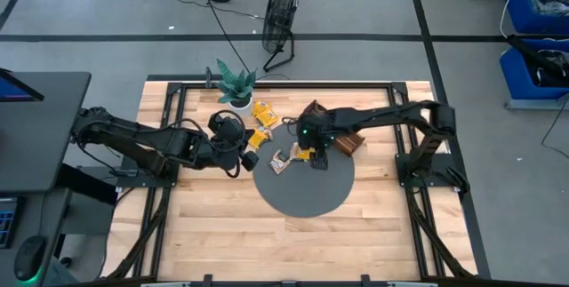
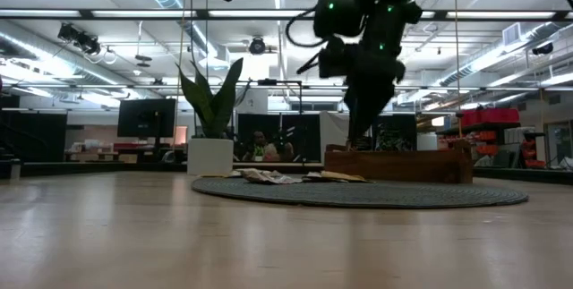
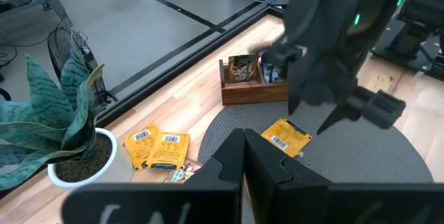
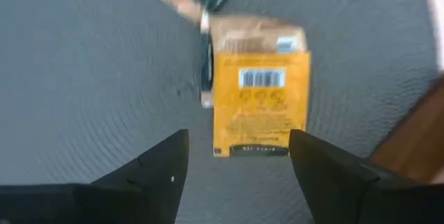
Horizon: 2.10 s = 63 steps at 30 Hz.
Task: Pick & Place Tea
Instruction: Put the yellow tea bag into the right section of the wooden organizer
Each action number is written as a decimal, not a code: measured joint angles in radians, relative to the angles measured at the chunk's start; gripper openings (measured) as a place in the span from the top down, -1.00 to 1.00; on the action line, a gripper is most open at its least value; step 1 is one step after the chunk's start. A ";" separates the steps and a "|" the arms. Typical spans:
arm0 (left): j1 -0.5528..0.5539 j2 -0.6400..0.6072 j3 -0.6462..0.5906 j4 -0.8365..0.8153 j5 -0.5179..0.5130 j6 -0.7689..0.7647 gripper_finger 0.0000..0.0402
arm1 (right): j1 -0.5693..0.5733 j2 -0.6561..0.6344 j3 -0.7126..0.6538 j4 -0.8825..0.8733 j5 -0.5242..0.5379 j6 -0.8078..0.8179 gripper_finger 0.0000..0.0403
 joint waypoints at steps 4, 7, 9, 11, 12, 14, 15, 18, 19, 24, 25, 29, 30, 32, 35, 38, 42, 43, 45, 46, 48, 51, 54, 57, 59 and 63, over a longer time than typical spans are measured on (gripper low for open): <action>0.000 0.000 0.000 -0.001 0.000 0.000 0.94 | 0.019 0.060 0.000 0.000 0.064 -0.069 -0.31; 0.000 0.000 0.000 -0.001 0.000 0.000 0.94 | 0.023 0.093 0.000 0.014 0.106 -0.075 -0.31; 0.000 0.000 0.000 -0.001 0.000 0.000 0.94 | 0.023 0.108 0.000 0.019 0.095 -0.073 -0.31; 0.000 0.000 0.000 -0.001 0.000 0.000 0.94 | 0.023 0.119 0.000 0.032 0.094 -0.066 -0.31; 0.000 0.000 0.000 -0.002 0.000 0.000 0.94 | 0.023 0.122 0.000 0.026 0.090 -0.067 -0.31; 0.000 0.000 0.000 -0.002 0.000 0.000 0.94 | 0.023 0.131 0.000 0.041 0.089 -0.069 -0.31; 0.000 0.000 0.000 -0.004 0.000 0.000 0.94 | 0.023 0.133 0.000 0.035 0.089 -0.070 -0.30; 0.000 0.000 0.000 -0.006 0.000 0.000 0.94 | 0.023 0.147 0.000 0.044 0.079 -0.069 -0.24; 0.000 0.000 0.000 -0.009 0.000 0.000 0.94 | 0.023 0.152 0.000 0.033 0.070 -0.068 -0.20; 0.000 0.000 0.000 -0.013 0.000 0.000 0.94 | 0.024 0.171 0.002 0.035 0.055 -0.063 0.07; 0.000 0.000 0.000 -0.016 0.000 0.000 0.94 | 0.024 0.171 0.002 0.034 0.054 -0.063 0.14; 0.000 0.000 0.000 -0.016 0.000 0.000 0.94 | 0.026 0.170 0.002 0.033 0.061 -0.062 0.46; 0.000 0.000 0.000 -0.016 0.000 0.000 0.94 | 0.026 0.168 0.001 0.029 0.061 -0.062 0.55; 0.000 0.000 0.000 -0.016 0.000 0.002 0.94 | 0.024 0.166 0.001 0.019 0.065 -0.062 0.73; 0.000 0.000 0.000 -0.016 0.000 0.002 0.94 | 0.024 0.151 -0.002 -0.008 0.067 -0.063 0.94; 0.000 0.000 0.000 -0.016 0.000 0.006 0.94 | 0.024 0.126 -0.002 -0.022 0.069 -0.056 0.95; 0.000 0.000 0.000 -0.017 0.000 0.010 0.94 | 0.024 0.099 0.022 -0.082 0.064 -0.038 0.98; 0.000 0.000 0.000 -0.017 0.000 0.015 0.94 | 0.024 0.088 0.031 -0.097 0.061 -0.039 0.98; 0.000 0.000 0.000 -0.017 0.000 0.037 0.94 | 0.024 0.070 0.057 -0.127 0.035 -0.039 0.98; 0.000 0.000 0.000 -0.017 0.000 0.050 0.94 | 0.024 0.060 0.069 -0.140 0.016 -0.039 0.99; 0.000 0.000 0.000 -0.014 0.000 0.092 0.94 | 0.024 0.043 0.099 -0.175 -0.045 -0.039 0.99; -0.006 0.000 0.000 0.015 0.006 0.219 0.94 | 0.020 0.017 0.154 -0.209 -0.164 -0.036 0.99; -0.009 0.000 0.000 0.057 0.038 0.392 0.94 | 0.020 -0.007 0.211 -0.224 -0.280 -0.030 0.99; -0.009 0.000 0.000 0.103 0.073 0.530 0.94 | 0.017 -0.025 0.278 -0.223 -0.369 -0.004 1.00; -0.006 0.000 0.000 0.149 0.110 0.599 0.94 | 0.016 -0.029 0.329 -0.224 -0.413 0.018 1.00; -0.001 0.000 0.000 0.244 0.194 0.750 0.94 | 0.015 -0.029 0.427 -0.214 -0.481 0.038 1.00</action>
